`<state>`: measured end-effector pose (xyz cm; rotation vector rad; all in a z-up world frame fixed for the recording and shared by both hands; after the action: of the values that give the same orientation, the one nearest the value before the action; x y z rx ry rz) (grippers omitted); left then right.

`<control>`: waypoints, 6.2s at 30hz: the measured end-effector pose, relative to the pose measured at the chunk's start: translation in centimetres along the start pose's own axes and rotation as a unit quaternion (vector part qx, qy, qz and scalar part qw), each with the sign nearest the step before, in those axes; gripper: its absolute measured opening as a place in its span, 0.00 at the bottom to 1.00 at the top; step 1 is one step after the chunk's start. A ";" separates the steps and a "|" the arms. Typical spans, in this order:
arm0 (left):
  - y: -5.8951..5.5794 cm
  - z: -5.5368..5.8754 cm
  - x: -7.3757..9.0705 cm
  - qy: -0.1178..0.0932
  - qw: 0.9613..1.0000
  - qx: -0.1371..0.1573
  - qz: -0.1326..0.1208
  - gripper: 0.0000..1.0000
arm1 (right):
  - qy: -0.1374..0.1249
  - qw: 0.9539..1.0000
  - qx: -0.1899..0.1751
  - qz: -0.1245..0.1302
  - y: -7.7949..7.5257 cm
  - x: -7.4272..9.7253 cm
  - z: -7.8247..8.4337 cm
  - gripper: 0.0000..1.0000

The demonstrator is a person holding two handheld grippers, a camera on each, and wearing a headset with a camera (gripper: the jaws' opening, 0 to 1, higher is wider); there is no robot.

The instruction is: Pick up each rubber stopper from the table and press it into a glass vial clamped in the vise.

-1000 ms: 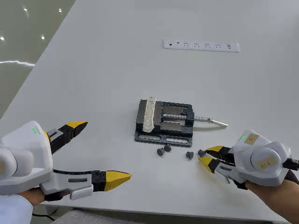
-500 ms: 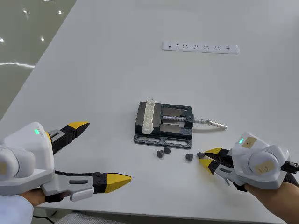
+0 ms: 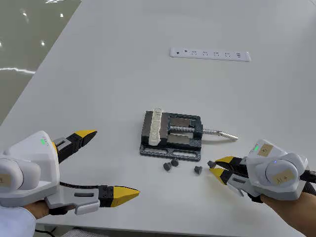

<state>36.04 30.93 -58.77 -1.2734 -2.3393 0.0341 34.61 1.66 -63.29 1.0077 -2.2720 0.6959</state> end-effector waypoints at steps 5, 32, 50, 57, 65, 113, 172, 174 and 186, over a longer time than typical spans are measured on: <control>0.0 -0.5 -0.6 -0.010 1.000 -0.006 0.010 0.99 | -0.011 1.000 0.017 -0.009 -0.3 0.7 -2.0 0.07; -0.9 -1.4 -4.7 -0.011 0.993 -0.090 0.073 0.75 | 0.006 0.992 0.066 -0.110 -1.4 2.3 -10.1 0.07; -3.1 -2.5 -6.8 -0.028 0.988 -0.111 0.107 0.47 | 0.038 0.979 0.083 -0.183 -0.3 1.7 -13.2 0.07; -3.6 -2.7 -7.1 -0.032 0.986 -0.115 0.117 0.34 | 0.064 0.972 0.086 -0.208 0.3 1.2 -13.8 0.07; -3.9 -3.0 -6.9 -0.037 0.983 -0.124 0.129 0.20 | 0.092 0.966 0.086 -0.226 0.5 0.8 -14.1 0.07; -4.4 -3.1 -6.6 -0.049 0.977 -0.136 0.159 0.02 | 0.152 0.942 0.040 -0.296 0.4 0.1 -15.2 0.07; -4.4 -3.3 -6.1 -0.051 0.972 -0.141 0.179 0.05 | 0.165 0.926 0.046 -0.337 0.9 -0.4 -16.0 0.06; -4.5 -3.3 -6.1 -0.050 0.972 -0.146 0.179 0.05 | 0.169 0.924 0.037 -0.341 0.9 -0.4 -16.0 0.06; -5.3 -3.4 -6.0 -0.052 0.963 -0.192 0.180 0.04 | 0.213 0.900 -0.075 -0.372 0.6 -0.2 -15.6 0.06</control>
<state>36.03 22.44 -56.79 -1.9188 -2.2361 -0.2531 38.55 12.20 -52.46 1.3635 -1.3770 0.3473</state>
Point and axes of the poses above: the centre of the closed fingertips' face, and the gripper's own axes: x roughly backward along the fingers, y roughly to its left, z roughly out of its underside, the point moved 8 cm from there along x, roughly backward along the fingers, and after that the axes turned 11 degrees about x, right-handed, at the moved point
